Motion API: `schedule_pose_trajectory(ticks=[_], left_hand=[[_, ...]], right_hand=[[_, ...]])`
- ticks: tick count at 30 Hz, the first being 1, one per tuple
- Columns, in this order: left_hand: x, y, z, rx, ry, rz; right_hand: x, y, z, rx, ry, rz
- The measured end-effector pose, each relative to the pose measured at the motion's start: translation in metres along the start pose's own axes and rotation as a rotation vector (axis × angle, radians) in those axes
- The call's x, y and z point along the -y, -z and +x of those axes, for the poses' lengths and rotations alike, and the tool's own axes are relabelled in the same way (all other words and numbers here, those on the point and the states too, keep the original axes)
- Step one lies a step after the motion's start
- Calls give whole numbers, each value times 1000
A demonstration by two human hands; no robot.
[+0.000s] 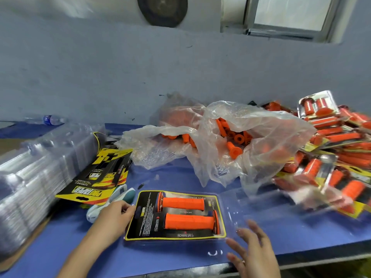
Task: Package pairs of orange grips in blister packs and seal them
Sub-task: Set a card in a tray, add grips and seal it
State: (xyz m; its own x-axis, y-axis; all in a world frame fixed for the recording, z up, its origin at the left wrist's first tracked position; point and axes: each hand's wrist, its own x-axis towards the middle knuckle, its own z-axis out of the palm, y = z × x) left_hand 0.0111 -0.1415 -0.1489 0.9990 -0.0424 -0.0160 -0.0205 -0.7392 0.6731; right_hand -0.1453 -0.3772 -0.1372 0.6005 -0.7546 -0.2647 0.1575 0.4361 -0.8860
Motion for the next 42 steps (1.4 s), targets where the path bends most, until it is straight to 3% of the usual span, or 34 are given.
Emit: schedule_pose_trajectory(ticks=[3, 8, 11, 15, 17, 19, 20, 22, 24, 27, 32, 38, 42], left_hand=[[3, -1, 1, 63, 49, -116], [4, -3, 3, 97, 44, -232], [2, -10, 6, 80, 61, -302], [-10, -13, 7, 60, 140, -547], [-12, -12, 4, -162, 16, -418], [-18, -15, -7, -491, -335, -16], [-27, -20, -17, -546, -536, 72], [-44, -38, -30, -420, -874, 187], [-56, -62, -32, -334, -1040, 398], [-69, -78, -30, -360, -1081, 566], [-70, -78, -24, -361, -1104, 461], [-65, -70, -23, -247, -1047, 387], [-59, -67, -23, -260, -1009, 432]], right_hand=[[-20, -2, -3, 65, 313, -227], [-31, 6, 19, 202, 1245, -1050], [-21, 10, 49, 277, 1386, -1322], [-8, 10, 85, 293, 1705, -1311], [-4, 10, 98, 360, 1753, -1301], [-5, 9, 104, 421, 1770, -1310], [-6, 8, 106, 447, 1782, -1305], [-8, 6, 110, 463, 1822, -1292], [-9, 5, 111, 499, 1866, -1251], [-8, 4, 110, 562, 1885, -1207], [-4, 5, 113, 500, 1830, -1217], [1, 11, 111, 523, 1771, -1272], [1, 10, 111, 515, 1767, -1299]])
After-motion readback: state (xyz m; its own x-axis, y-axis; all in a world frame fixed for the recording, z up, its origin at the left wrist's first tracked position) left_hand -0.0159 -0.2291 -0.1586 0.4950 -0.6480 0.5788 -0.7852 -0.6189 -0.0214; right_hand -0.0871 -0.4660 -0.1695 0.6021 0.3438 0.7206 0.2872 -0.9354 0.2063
